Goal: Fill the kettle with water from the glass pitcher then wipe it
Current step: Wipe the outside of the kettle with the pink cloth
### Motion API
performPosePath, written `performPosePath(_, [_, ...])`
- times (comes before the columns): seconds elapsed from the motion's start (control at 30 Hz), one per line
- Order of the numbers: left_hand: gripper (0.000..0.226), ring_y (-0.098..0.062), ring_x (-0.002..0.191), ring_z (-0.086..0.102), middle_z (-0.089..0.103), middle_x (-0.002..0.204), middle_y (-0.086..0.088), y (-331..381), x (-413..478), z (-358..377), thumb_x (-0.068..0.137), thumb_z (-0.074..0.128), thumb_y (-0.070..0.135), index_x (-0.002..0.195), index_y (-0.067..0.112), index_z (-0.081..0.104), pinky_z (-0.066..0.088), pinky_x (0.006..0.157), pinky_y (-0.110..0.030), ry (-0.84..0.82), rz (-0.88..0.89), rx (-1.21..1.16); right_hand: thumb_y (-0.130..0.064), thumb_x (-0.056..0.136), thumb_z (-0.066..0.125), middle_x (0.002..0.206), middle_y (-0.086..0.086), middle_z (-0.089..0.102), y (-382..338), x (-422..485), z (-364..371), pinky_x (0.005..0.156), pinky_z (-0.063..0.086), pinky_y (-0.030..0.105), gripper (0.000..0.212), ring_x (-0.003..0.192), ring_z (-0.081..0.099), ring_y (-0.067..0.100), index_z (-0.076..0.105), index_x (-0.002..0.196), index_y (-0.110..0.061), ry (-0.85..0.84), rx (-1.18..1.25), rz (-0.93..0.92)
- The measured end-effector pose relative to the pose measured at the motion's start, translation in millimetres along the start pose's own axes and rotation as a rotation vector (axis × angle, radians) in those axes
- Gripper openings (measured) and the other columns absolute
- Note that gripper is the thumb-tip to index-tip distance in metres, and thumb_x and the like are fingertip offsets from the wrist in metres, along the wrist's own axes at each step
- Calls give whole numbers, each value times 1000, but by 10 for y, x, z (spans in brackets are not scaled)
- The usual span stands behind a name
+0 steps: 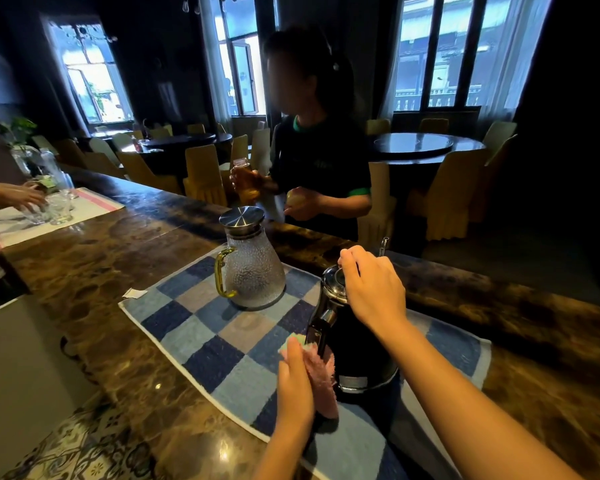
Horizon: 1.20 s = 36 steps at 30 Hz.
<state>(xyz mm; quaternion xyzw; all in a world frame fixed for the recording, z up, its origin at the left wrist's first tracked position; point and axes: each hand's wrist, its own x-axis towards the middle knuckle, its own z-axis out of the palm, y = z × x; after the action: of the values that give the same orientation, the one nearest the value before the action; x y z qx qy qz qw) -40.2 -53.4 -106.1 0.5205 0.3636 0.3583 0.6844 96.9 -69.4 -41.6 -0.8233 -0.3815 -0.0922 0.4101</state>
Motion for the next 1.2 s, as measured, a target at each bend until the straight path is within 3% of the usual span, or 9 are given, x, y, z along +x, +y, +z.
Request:
performPosePath(0.07, [49,-17,77,66,71,75,4,-137,-77,-9,84,33,51,77,19,69,51,63,-22,21,51,120,-40,99,29,80,-6,56,2,3,0,66,34,34,35,84,41,17,55,86,-20,1,-3,0])
performPosePath(0.13, [49,-23,60,65,66,58,-6,-151,-119,9,84,36,54,64,19,66,51,52,-36,26,160,260,-40,99,29,83,-4,59,8,6,0,66,34,34,33,85,42,18,52,86,-21,-9,-21,-10])
performPosePath(0.3, [41,-19,67,52,50,73,4,229,91,32,92,37,47,100,12,55,31,56,-22,-49,728,906,-39,99,29,86,-5,58,-6,7,-5,66,37,34,33,85,45,18,55,91,-20,-6,-63,-26])
performPosePath(0.43, [51,-42,113,46,38,133,-34,528,265,100,97,24,38,138,8,30,43,88,-44,-265,820,1490,-38,100,30,87,-3,61,-29,-1,-11,68,41,35,33,89,50,20,56,91,-19,19,-48,-15])
performPosePath(0.63, [44,-39,108,55,59,117,-25,533,301,114,97,31,33,113,-1,53,42,89,-39,-179,180,608,-40,98,32,95,-1,65,32,30,15,69,37,35,33,93,49,21,58,95,-20,-17,14,-8])
performPosePath(0.77, [47,-28,94,64,69,92,-11,383,201,91,94,29,49,80,19,63,50,85,-40,-84,51,355,-35,96,41,92,1,65,50,94,-87,75,42,34,28,97,58,24,62,96,-17,-103,473,124])
performPosePath(0.9, [50,-17,91,68,72,99,-7,287,152,-95,91,33,55,108,19,63,55,82,-30,-42,-115,40,-23,93,51,98,-10,60,159,-165,-209,84,38,13,11,105,50,14,61,93,-27,108,451,24])
performPosePath(1.0, [46,-13,84,71,71,103,-8,489,106,-154,94,33,47,105,17,66,56,70,-27,-44,-57,-255,-30,88,50,84,-15,60,131,-439,-336,74,40,10,12,89,54,5,60,83,-31,217,471,-109])
performPosePath(1.2, [46,-18,100,65,67,112,-7,1116,-45,152,89,34,49,110,20,63,53,83,-32,-283,221,-173,-39,83,61,102,-8,69,-165,-574,-445,87,51,30,25,98,65,10,62,105,-28,-380,727,-145])
